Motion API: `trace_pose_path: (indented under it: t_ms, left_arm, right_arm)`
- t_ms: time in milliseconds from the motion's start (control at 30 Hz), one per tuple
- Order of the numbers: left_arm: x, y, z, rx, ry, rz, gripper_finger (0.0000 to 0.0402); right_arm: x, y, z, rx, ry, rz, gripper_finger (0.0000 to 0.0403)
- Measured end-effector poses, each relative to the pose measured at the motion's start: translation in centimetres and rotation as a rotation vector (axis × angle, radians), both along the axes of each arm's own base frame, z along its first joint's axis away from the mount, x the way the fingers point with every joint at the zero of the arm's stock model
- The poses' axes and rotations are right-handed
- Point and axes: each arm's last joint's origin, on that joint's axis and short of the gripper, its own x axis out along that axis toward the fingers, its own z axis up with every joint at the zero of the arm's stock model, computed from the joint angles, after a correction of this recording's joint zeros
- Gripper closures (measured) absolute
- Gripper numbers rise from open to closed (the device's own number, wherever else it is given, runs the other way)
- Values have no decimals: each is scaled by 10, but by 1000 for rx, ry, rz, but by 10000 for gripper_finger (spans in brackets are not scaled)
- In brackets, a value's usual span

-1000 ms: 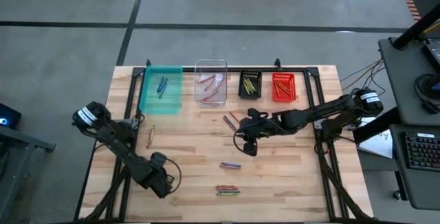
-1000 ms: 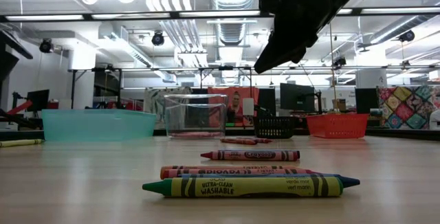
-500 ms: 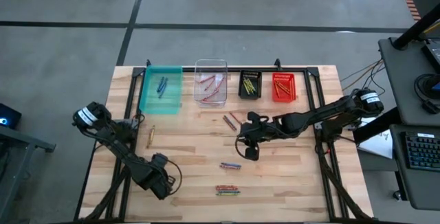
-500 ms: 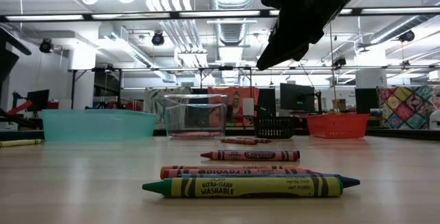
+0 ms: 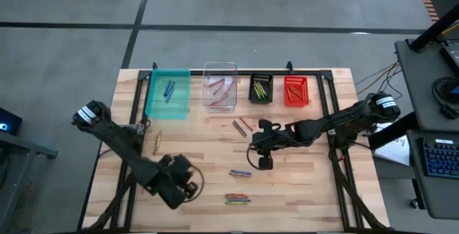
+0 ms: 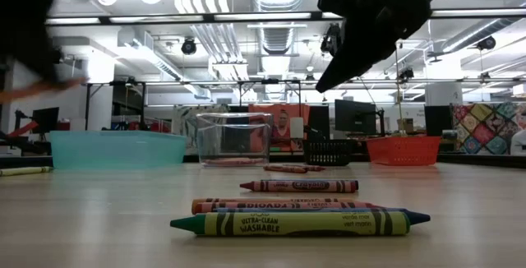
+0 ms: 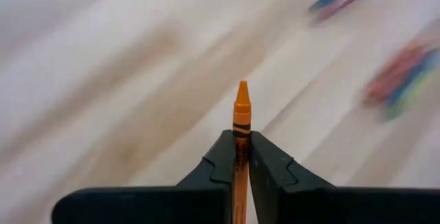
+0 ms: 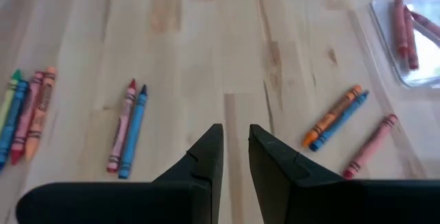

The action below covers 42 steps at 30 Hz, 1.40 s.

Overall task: Sort crayons
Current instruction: Put the orange crayon into the orange bin

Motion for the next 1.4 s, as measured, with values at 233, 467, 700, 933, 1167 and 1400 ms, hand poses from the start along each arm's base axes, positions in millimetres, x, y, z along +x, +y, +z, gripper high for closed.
trace_pose_path:
  t_ms: [233, 467, 700, 933, 1167, 1400]
  left_arm:
    - [31, 14, 59, 246, -334, -288, 401]
    - [48, 27, 93, 549, -534, -521, 401]
    - [59, 49, 86, 693, -632, -626, 401]
    - [66, 66, 74, 737, -795, -618, 401]
    - [70, 75, 62, 741, -919, -544, 401]
    - [74, 74, 60, 738, -986, -541, 402]
  right_arm:
    - [-1, 12, -8, 12, -137, 54, 344]
    - [0, 22, -4, 5, -334, 122, 344]
    - [5, 31, 14, -9, -540, 200, 344]
    - [6, 32, 24, 9, -646, 210, 305]
    - [8, 31, 32, 0, -725, 207, 249]
    - [9, 26, 36, -20, -763, 166, 237]
